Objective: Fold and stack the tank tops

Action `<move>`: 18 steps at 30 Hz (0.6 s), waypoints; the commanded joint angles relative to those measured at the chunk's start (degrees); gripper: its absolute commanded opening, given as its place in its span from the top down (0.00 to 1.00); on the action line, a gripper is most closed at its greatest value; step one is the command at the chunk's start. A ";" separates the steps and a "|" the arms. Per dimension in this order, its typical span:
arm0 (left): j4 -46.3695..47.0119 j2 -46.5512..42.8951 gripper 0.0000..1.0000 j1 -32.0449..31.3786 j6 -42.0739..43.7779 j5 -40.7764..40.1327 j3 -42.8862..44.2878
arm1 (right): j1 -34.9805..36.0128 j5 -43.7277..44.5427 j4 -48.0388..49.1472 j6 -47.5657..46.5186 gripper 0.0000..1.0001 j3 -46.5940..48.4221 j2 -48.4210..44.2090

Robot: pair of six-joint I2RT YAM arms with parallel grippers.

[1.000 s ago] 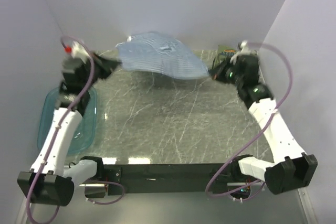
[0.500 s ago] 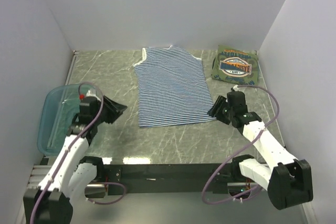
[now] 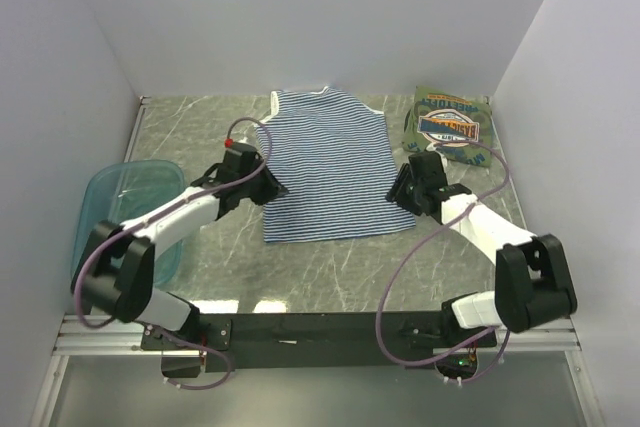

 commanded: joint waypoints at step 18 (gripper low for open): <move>0.31 -2.73 0.99 -12.57 -18.51 -14.49 -23.85 | -0.87 -3.11 4.33 5.42 0.46 -8.98 2.75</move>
